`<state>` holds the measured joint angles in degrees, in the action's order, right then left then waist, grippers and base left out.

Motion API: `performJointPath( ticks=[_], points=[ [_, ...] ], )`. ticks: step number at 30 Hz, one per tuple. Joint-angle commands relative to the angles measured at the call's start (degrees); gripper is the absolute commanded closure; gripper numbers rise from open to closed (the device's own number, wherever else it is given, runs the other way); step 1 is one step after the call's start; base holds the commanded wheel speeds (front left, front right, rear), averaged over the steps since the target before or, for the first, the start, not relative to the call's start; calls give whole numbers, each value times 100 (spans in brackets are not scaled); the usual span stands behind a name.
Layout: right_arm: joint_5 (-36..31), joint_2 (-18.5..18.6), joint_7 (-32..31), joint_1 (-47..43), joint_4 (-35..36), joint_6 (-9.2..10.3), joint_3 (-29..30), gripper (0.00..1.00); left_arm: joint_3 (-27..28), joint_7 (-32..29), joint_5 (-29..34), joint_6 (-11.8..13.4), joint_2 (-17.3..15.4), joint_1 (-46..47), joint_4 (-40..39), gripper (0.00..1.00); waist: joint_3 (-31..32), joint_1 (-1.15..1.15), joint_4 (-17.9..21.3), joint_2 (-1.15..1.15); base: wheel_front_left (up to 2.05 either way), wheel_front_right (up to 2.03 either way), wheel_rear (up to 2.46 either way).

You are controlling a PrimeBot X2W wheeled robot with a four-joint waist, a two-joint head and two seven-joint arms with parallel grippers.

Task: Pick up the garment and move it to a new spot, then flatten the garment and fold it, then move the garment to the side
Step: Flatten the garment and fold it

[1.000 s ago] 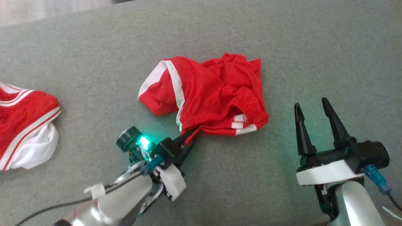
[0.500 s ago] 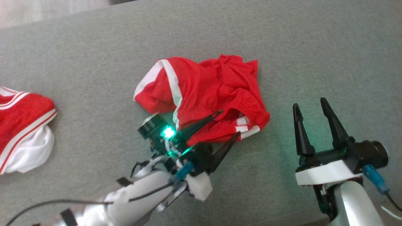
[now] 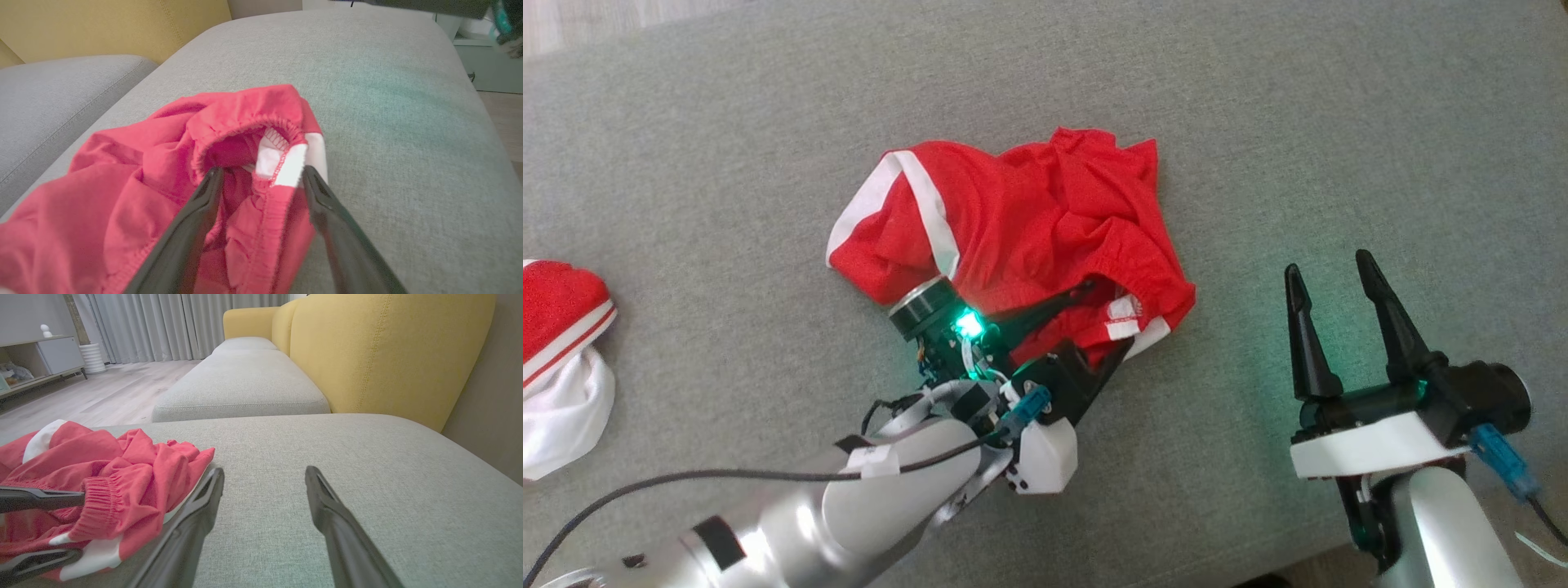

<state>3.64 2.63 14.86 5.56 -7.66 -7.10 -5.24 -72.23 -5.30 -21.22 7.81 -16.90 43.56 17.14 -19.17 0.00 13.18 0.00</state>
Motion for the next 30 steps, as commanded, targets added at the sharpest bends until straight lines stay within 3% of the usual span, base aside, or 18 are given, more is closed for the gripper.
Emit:
performJointPath(
  ticks=[1,2,3,5,6,10,14,18,22,25,30],
  points=[
    [55,25,14,161,176,-39,-106,0,169,15,5,1,-47,268,-114,0,-10,0,13,0,0,0,0],
    [63,25,14,165,173,-39,-111,0,173,23,3,1,-53,280,-104,0,-14,0,20,0,0,0,0],
    [71,25,14,171,170,-39,-117,0,177,30,-3,-1,-53,293,-95,24,-16,0,23,0,0,0,0],
    [86,25,14,185,168,-39,-128,0,174,48,-36,-51,-37,313,-90,91,-20,0,24,0,0,0,0],
    [94,25,14,190,167,-39,-140,0,195,92,-169,-163,21,300,-122,100,-13,0,22,0,0,0,0],
    [104,25,14,196,147,-39,-124,0,580,275,-1029,-631,280,222,-338,100,24,0,12,0,0,0,0],
    [136,25,14,235,105,-39,-160,0,1062,206,-1726,-1131,534,760,-502,100,80,0,29,0,0,0,0],
    [204,25,14,294,80,-39,-305,0,1610,-180,-2381,-1373,729,1711,-578,100,147,0,99,0,0,0,0],
    [251,25,14,259,60,-39,-357,0,2178,-509,-2978,-1462,782,2643,-736,100,232,0,122,0,0,0,0],
    [249,25,14,205,63,-39,-318,0,2428,-739,-3275,-1484,603,2967,-946,100,276,0,64,0,0,0,0],
    [179,25,14,145,115,-39,-164,0,2471,-945,-3416,-1379,-263,2294,-1476,100,262,0,-117,0,0,0,0]
  ],
)
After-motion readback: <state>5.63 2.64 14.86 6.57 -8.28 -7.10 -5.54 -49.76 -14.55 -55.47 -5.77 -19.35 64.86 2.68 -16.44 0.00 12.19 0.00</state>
